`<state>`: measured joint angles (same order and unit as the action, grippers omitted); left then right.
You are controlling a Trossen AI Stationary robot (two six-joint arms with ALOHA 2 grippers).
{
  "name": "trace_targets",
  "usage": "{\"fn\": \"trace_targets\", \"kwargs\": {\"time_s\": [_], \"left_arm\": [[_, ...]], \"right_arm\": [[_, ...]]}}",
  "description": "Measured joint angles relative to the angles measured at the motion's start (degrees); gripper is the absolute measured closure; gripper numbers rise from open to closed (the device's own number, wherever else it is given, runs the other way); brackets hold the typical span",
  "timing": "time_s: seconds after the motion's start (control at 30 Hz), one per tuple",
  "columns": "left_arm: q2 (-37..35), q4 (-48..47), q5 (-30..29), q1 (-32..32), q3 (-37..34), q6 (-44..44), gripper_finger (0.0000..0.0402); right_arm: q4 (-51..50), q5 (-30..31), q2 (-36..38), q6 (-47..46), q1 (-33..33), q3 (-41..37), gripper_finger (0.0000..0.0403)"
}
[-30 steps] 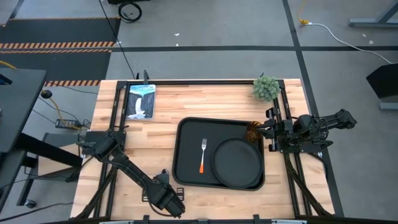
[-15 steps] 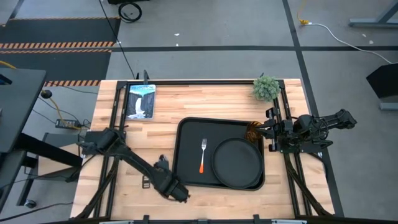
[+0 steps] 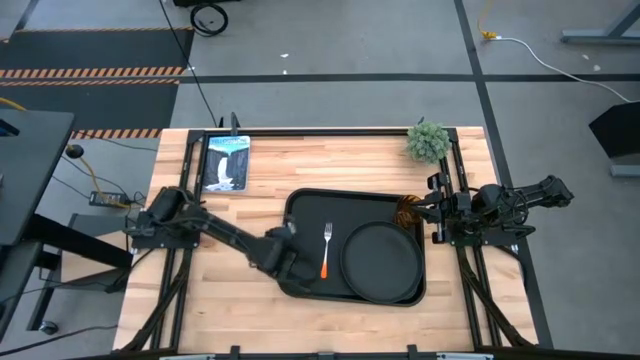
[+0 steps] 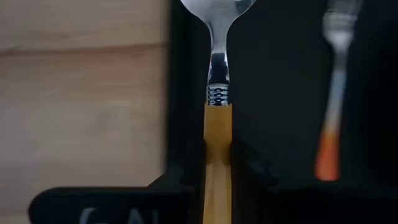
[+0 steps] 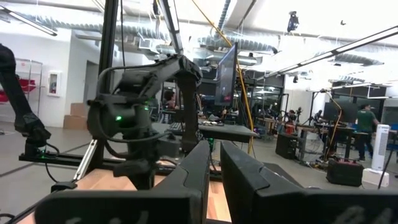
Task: Pick and place plate/cup/fork/spoon on tray
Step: Put the yellow spoon on the black tray to the left of the orange fork
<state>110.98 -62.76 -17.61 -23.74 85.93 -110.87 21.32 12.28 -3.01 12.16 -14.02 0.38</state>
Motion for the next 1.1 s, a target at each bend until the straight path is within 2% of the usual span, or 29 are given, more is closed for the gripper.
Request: {"fn": "trace_targets", "kwargs": {"time_s": [0.27, 0.4, 0.53, 0.67, 0.83, 0.93, 1.1], "left_arm": [[2.2, 14.77, -1.29, 7.31, 0.0, 15.17, 0.0345], [4.19, 15.89, 1.24, 9.93, 0.02, 19.99, 0.0345], [5.65, 16.55, 3.38, 11.05, -0.01, 21.11, 0.0345], [7.37, 16.29, 7.98, 11.49, -0.02, 21.28, 0.0345], [8.66, 15.03, 7.56, 11.38, -0.09, 20.14, 0.0342], [8.76, 15.14, 6.28, 11.27, -0.09, 19.6, 0.0325], [8.76, 15.14, 6.86, 11.24, -0.09, 19.89, 0.0274]], "right_arm": [[0.0, 0.0, 0.0, 0.0, 0.01, 0.0, 0.0357], [0.0, 0.0, 0.0, 0.0, 0.01, -0.01, 0.0357], [0.0, 0.02, 0.0, -0.02, 0.02, 0.0, 0.0357], [-0.21, 0.02, 0.01, 0.0, 0.02, 0.0, 0.0357], [0.17, 0.0, -0.04, -0.01, 0.01, -0.02, 0.0357], [-0.01, 0.0, -0.02, -0.02, 0.01, -0.02, 0.0357], [0.03, 0.02, 0.0, 0.0, 0.02, -0.02, 0.0357]]}}
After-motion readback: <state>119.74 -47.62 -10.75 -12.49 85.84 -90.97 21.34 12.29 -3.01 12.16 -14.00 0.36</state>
